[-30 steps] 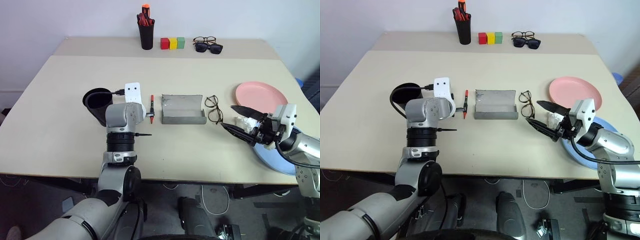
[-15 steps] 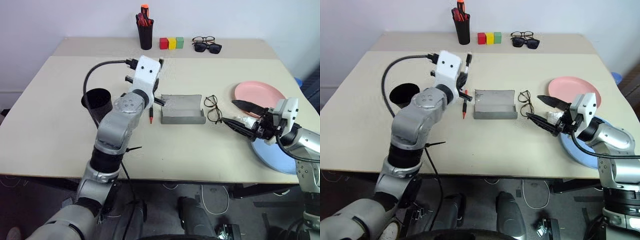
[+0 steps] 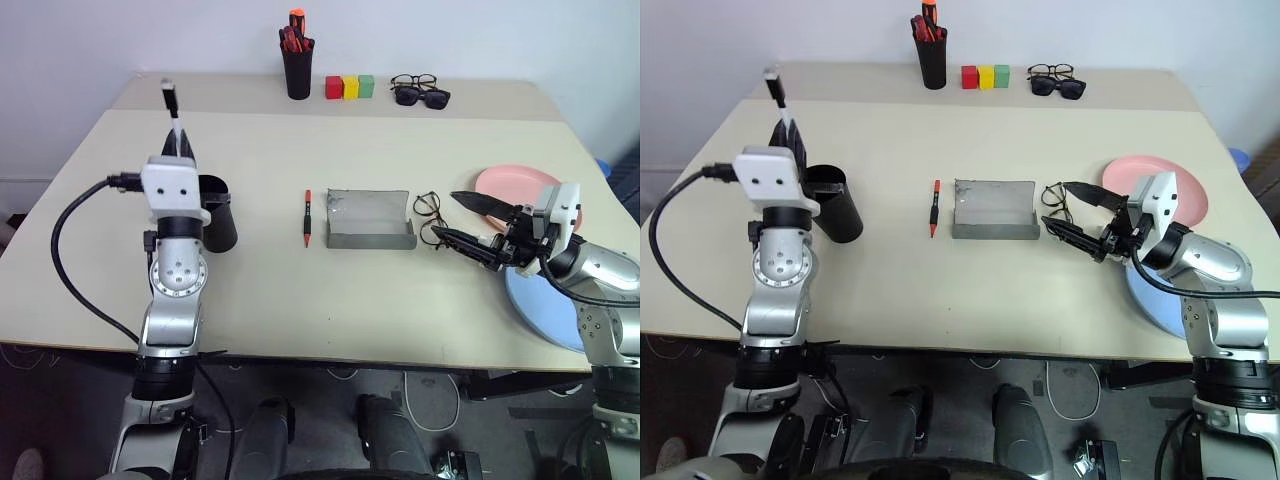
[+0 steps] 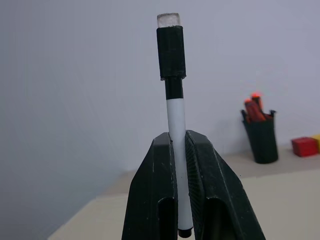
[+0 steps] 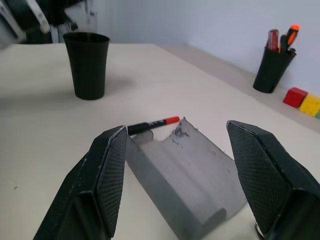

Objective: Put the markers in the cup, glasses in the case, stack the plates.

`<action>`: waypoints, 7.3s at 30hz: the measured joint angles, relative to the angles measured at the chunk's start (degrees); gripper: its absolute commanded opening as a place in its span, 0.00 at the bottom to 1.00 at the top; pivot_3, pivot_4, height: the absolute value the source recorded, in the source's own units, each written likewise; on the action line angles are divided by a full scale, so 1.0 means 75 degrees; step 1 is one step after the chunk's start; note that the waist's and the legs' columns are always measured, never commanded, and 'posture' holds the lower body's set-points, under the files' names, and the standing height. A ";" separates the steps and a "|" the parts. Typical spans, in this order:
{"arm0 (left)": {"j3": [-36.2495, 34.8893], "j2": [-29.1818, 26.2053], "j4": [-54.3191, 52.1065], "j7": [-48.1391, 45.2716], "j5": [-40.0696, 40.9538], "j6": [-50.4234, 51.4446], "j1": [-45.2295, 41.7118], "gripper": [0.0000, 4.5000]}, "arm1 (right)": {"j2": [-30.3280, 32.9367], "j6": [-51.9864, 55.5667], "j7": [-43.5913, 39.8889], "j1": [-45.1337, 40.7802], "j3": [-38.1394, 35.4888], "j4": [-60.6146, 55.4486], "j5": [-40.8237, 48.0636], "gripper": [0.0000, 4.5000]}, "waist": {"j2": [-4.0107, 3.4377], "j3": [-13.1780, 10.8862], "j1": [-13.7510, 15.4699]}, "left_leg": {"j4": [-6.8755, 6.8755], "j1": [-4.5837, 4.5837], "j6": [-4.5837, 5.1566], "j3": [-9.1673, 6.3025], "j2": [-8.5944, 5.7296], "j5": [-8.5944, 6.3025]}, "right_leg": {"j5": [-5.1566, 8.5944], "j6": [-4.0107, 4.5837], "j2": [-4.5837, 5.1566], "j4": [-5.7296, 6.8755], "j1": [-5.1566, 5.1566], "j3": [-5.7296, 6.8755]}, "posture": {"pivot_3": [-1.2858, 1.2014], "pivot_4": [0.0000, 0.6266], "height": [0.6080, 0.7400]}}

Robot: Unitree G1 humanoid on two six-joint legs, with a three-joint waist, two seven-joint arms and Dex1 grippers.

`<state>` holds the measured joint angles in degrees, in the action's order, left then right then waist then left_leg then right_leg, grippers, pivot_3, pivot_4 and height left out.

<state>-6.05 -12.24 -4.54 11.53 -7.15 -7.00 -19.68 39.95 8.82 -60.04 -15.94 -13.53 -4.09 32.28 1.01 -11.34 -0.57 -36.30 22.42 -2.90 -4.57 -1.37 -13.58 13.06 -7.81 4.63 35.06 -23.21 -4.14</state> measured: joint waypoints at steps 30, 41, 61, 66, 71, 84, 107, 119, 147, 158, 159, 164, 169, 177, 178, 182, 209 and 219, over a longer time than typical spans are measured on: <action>-0.0051 0.0694 -0.0284 -0.0184 0.0034 0.0042 0.0955 0.01 | -0.0375 0.0060 -0.0660 -0.0348 0.0321 -0.0013 0.0245 0.72 | 0.0000 0.0001 -0.0024 | 0.0000 -0.0003 0.0000 0.0000 0.0001 0.0000 | 0.0000 -0.0001 -0.0003 0.0006 0.0000 0.0002 | 0.52 0.24 1.00; -0.0050 0.0732 -0.0298 -0.0166 0.0013 0.0058 0.0958 0.01 | -0.0392 -0.0049 -0.1029 -0.0332 0.0331 -0.0022 0.0351 0.72 | -0.0001 0.0001 -0.0025 | 0.0000 -0.0004 0.0000 0.0000 0.0002 0.0000 | 0.0000 -0.0001 -0.0003 0.0006 0.0000 0.0002 | 0.52 0.24 1.00; 0.0662 0.0483 -0.1539 -0.1443 0.0195 0.1892 0.0616 0.70 | -0.0397 -0.0251 -0.1072 -0.0332 0.0328 0.0232 0.0325 0.72 | 0.0000 0.0000 -0.0011 | -0.0004 0.0000 0.0000 -0.0004 0.0001 0.0000 | 0.0002 0.0001 -0.0007 0.0008 0.0000 0.0005 | 0.52 0.24 1.00; 0.1072 0.0710 -0.2042 -0.1932 0.0221 0.5760 -0.1056 0.70 | -0.0368 -0.0253 -0.0922 -0.0266 0.0201 0.0249 0.0298 0.72 | 0.0003 -0.0001 -0.0039 | -0.0002 0.0002 0.0001 -0.0010 0.0000 0.0000 | 0.0004 -0.0008 -0.0009 0.0008 0.0001 0.0008 | 0.52 0.24 1.00; 0.0766 0.1696 -0.1222 -0.1426 0.0221 0.9289 -0.3011 0.70 | -0.0339 -0.0237 -0.0752 -0.0124 0.0124 0.0204 0.0291 0.72 | 0.0007 -0.0004 -0.0068 | 0.0004 0.0003 0.0001 -0.0018 -0.0001 -0.0001 | 0.0014 -0.0029 -0.0010 0.0007 -0.0001 0.0016 | 0.52 0.24 1.00; -0.0623 0.2704 0.2415 -0.0088 0.0220 1.0887 -0.5053 0.70 | -0.0311 -0.0229 -0.0411 0.0222 -0.0116 -0.0074 0.0295 0.72 | 0.0011 -0.0006 -0.0055 | 0.0013 0.0004 -0.0002 -0.0019 -0.0002 -0.0001 | 0.0025 -0.0047 -0.0009 0.0004 -0.0006 0.0017 | 0.52 0.24 1.00; -0.1703 0.2915 0.6318 0.1400 0.1225 0.8876 -0.6558 0.01 | -0.0211 -0.0158 -0.0125 0.0623 -0.0349 -0.0500 0.0319 0.72 | 0.0015 -0.0008 -0.0051 | 0.0011 0.0003 -0.0007 -0.0016 -0.0005 0.0001 | 0.0025 -0.0061 -0.0006 0.0002 -0.0005 0.0017 | 0.52 0.24 1.00; 0.1454 0.1664 0.1374 -0.0344 0.0364 0.6275 -0.3850 0.01 | -0.0228 -0.0161 -0.0060 0.0261 -0.0325 -0.0267 0.0314 0.72 | 0.0006 -0.0006 -0.0037 | 0.0036 0.0010 -0.0017 -0.0015 -0.0003 0.0007 | 0.0003 -0.0022 -0.0004 0.0008 -0.0027 0.0010 | 0.52 0.24 1.00; 0.0349 0.0110 0.0057 0.0307 -0.0790 -0.0152 -0.0232 0.01 | -0.0631 -0.0408 -0.0482 -0.0485 0.0220 0.0633 0.0205 0.72 | 0.0005 -0.0003 -0.0028 | 0.0008 -0.0001 -0.0016 -0.0015 -0.0002 0.0009 | -0.0005 -0.0012 -0.0002 0.0009 -0.0001 0.0012 | 0.52 0.24 1.00; 0.0321 0.0167 0.0206 0.0307 -0.0789 -0.0329 0.0212 0.01 | -0.0620 -0.0415 -0.0481 -0.0465 0.0172 0.0632 0.0204 0.72 | 0.0004 -0.0002 -0.0026 | 0.0009 -0.0002 -0.0016 -0.0016 -0.0001 0.0009 | -0.0005 -0.0012 -0.0003 0.0009 -0.0002 0.0013 | 0.52 0.24 1.00; 0.0320 0.0167 0.0206 0.0291 -0.0789 -0.0329 0.0239 0.10 | -0.0617 -0.0415 -0.0481 -0.0460 0.0172 0.0632 0.0204 0.72 | 0.0004 -0.0002 -0.0024 | 0.0009 -0.0002 -0.0015 -0.0016 -0.0002 0.0009 | -0.0005 -0.0012 -0.0003 0.0009 -0.0002 0.0013 | 0.52 0.24 1.00; 0.0324 0.0162 0.0136 0.0102 -0.0734 -0.0486 0.0520 0.61 | -0.0597 -0.0414 -0.0483 -0.0458 0.0171 0.0632 0.0205 0.72 | 0.0003 -0.0002 -0.0036 | 0.0011 -0.0002 -0.0015 -0.0015 -0.0001 0.0009 | -0.0005 -0.0011 -0.0002 0.0008 -0.0002 0.0013 | 0.52 0.24 1.00; 0.0356 0.0357 -0.0243 -0.0226 -0.0448 -0.0418 0.0656 0.61 | -0.0520 -0.0414 -0.0494 -0.0454 0.0166 0.0632 0.0206 0.72 | 0.0004 -0.0002 -0.0023 | 0.0006 0.0001 -0.0015 -0.0014 -0.0001 0.0009 | -0.0005 -0.0011 -0.0001 0.0007 -0.0001 0.0013 | 0.52 0.24 1.00; 0.1504 -0.0390 -0.1555 -0.3787 0.1247 0.3926 -0.1158 0.61 | -0.0174 -0.0036 -0.0226 0.0251 -0.0071 0.0404 0.0213 0.72 | 0.0004 -0.0002 -0.0031 | 0.0006 0.0008 -0.0012 -0.0014 -0.0003 0.0007 | -0.0001 -0.0013 -0.0004 0.0002 -0.0001 0.0014 | 0.52 0.24 1.00; 0.1599 -0.0426 -0.1638 -0.4236 0.1624 0.4412 -0.1393 0.61 | -0.0113 0.0048 -0.0187 0.0430 -0.0116 0.0296 0.0212 0.72 | 0.0004 -0.0002 -0.0037 | 0.0008 0.0007 -0.0008 -0.0014 -0.0003 0.0005 | 0.0002 -0.0017 -0.0003 0.0004 -0.0001 0.0014 | 0.52 0.24 1.00; 0.2305 -0.1139 -0.1554 -0.6240 0.2826 0.6009 -0.2290 0.61 | 0.0192 0.0394 -0.0080 0.1527 -0.0436 -0.0244 0.0230 0.72 | 0.0000 -0.0002 -0.0098 | 0.0022 -0.0005 -0.0002 -0.0016 0.0006 0.0001 | 0.0010 -0.0010 -0.0017 0.0021 -0.0012 0.0014 | 0.52 0.24 1.00; 0.4616 0.0226 0.8771 -1.0619 -0.0207 0.1141 -0.6774 0.49 | -0.0676 0.0699 0.1839 0.4713 -0.2182 -0.3272 0.0607 0.72 | 0.0023 -0.0014 -0.0028 | -0.0004 0.0036 0.0016 -0.0007 0.0000 -0.0009 | 0.0047 -0.0022 -0.0004 -0.0003 -0.0024 0.0009 | 0.52 0.24 1.00; 0.4553 0.0611 0.8961 -1.1106 -0.0627 0.1366 -0.6980 0.01 | -0.0619 0.0767 0.1992 0.4735 -0.2253 -0.3319 0.0681 0.72 | 0.0024 -0.0014 -0.0023 | -0.0003 0.0034 0.0016 -0.0008 0.0000 -0.0009 | 0.0045 -0.0026 -0.0005 0.0001 -0.0022 0.0010 | 0.52 0.24 1.00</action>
<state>28.10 -7.66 62.67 -71.76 -11.85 3.25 -72.03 35.31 14.57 -45.10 19.58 -30.43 -28.98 37.39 1.19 -11.45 -0.75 -36.32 22.68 -2.78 -4.64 -1.37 -13.65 13.40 -8.00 4.60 35.07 -23.37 -4.07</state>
